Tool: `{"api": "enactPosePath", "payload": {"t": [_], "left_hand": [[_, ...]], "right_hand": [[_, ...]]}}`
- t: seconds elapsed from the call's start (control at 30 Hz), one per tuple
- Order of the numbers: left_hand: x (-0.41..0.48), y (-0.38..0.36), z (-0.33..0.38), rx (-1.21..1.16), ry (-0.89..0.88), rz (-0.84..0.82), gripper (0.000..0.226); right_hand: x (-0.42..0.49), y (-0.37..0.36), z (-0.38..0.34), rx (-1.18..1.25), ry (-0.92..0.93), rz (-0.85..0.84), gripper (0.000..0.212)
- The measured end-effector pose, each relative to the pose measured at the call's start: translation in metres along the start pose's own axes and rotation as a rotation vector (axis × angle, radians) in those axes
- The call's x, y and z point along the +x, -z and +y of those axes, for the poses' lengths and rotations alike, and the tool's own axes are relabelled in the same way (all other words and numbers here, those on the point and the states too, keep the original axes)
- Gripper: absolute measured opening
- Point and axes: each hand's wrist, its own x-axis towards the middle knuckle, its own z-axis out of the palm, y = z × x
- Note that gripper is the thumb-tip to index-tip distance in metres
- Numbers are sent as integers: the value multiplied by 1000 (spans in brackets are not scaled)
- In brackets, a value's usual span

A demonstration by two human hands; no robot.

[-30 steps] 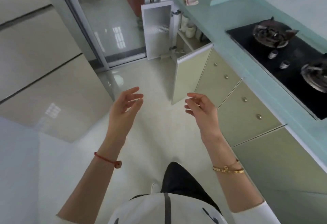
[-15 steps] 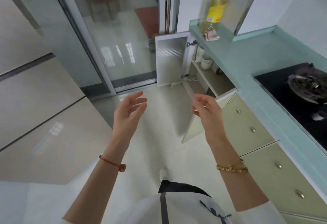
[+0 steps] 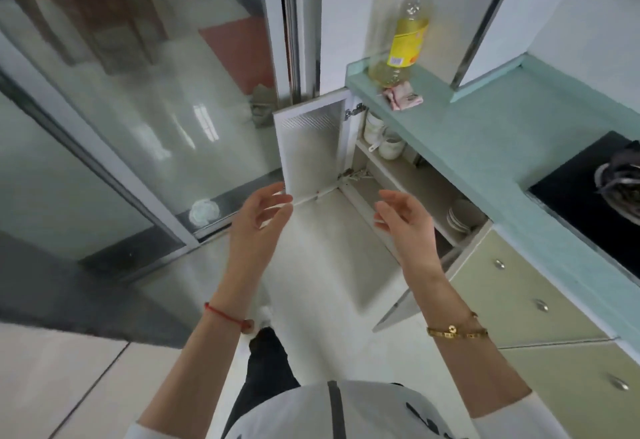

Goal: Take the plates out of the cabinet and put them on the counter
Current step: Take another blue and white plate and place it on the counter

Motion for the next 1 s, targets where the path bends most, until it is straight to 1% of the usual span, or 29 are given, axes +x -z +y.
{"api": "enactPosePath", "payload": {"t": [0.13, 0.27, 0.37, 0.43, 0.63, 0.77, 0.87, 1.0], "left_hand": [[102, 3, 3, -28, -20, -181, 29], [175, -3, 4, -14, -22, -416, 27], [222, -17, 0, 13, -3, -547, 33], [251, -34, -7, 34, 17, -632, 32], [316, -93, -34, 144, 77, -744, 31], [352, -135, -60, 192, 105, -796, 30], [381, -171, -90, 236, 86, -841, 27], [413, -223, -151, 308, 57, -908, 26]], "right_hand": [[43, -44, -3, 38, -20, 199, 19], [71, -72, -2, 92, -68, 393, 18], [88, -85, 1, 99, -112, 527, 20], [102, -89, 5, 97, -143, 600, 22], [152, -84, 23, 92, -229, 741, 23], [198, -69, 48, 91, -305, 798, 23], [241, -57, 77, 74, -348, 823, 23], [297, -41, 134, 57, -423, 866, 22]]}}
